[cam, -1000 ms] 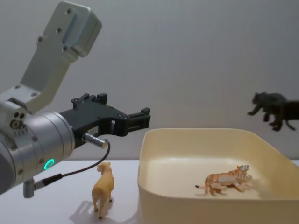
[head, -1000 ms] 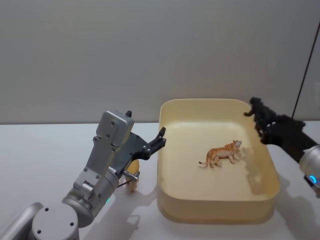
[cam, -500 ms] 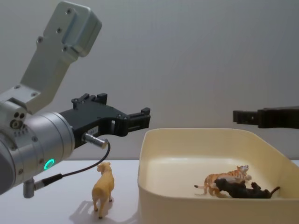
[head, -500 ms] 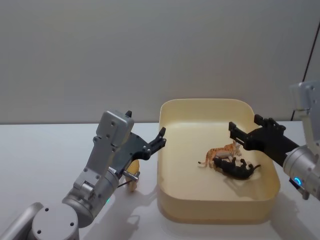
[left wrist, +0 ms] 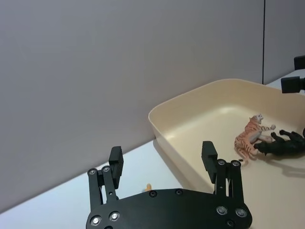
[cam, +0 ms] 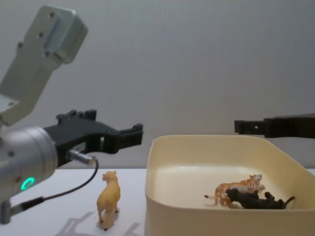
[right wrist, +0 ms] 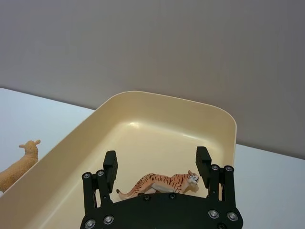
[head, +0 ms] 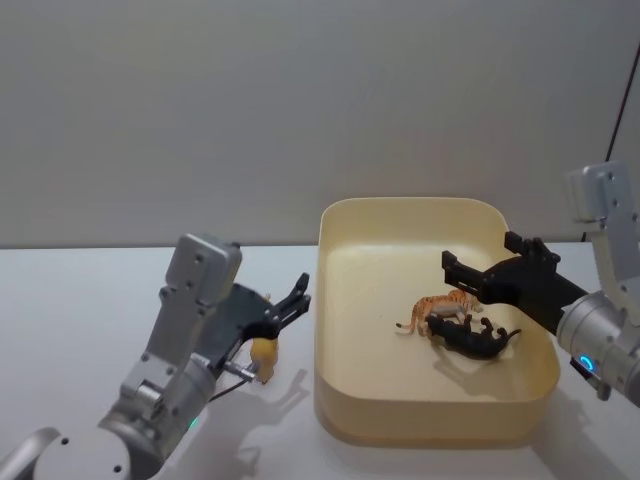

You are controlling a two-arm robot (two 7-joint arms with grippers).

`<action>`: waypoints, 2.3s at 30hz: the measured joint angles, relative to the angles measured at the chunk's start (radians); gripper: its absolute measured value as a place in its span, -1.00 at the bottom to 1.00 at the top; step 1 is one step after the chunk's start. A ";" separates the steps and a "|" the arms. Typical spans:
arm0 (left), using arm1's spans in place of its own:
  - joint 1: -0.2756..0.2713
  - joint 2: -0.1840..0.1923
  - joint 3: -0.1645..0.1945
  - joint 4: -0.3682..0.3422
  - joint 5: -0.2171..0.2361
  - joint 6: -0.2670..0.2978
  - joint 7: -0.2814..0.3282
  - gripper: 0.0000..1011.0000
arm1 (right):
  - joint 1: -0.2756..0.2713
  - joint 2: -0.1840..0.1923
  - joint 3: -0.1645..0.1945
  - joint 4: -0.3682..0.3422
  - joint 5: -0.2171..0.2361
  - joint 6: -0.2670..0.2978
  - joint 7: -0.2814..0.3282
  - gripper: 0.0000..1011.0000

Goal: Pick up the toy alternately with two hands and place it into the central storage box.

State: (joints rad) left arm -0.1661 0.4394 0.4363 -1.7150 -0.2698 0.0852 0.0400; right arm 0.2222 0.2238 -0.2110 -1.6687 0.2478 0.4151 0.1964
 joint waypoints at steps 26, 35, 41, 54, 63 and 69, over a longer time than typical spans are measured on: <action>0.040 0.057 -0.037 0.041 -0.160 0.128 -0.119 0.98 | 0.003 -0.003 -0.005 0.002 -0.005 0.008 0.006 0.98; 0.011 0.029 -0.036 0.124 -0.166 0.120 -0.167 0.98 | 0.003 -0.004 -0.005 0.002 -0.006 0.009 0.006 0.98; -0.013 0.005 -0.035 0.184 -0.171 0.101 -0.189 0.98 | 0.003 -0.004 -0.005 0.002 -0.006 0.009 0.006 0.98; -0.042 -0.023 -0.033 0.256 -0.178 0.074 -0.215 0.50 | 0.003 -0.004 -0.005 0.001 -0.006 0.009 0.006 0.98; -0.048 -0.029 -0.033 0.267 -0.178 0.070 -0.219 -0.01 | 0.003 -0.004 -0.005 0.001 -0.005 0.009 0.006 0.98; -0.048 -0.032 -0.032 0.244 -0.162 0.081 -0.193 -0.18 | 0.003 -0.004 -0.005 0.001 -0.005 0.009 0.006 0.98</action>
State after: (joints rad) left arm -0.2144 0.4078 0.4040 -1.4708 -0.4318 0.1658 -0.1532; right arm 0.2253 0.2202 -0.2160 -1.6672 0.2424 0.4240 0.2021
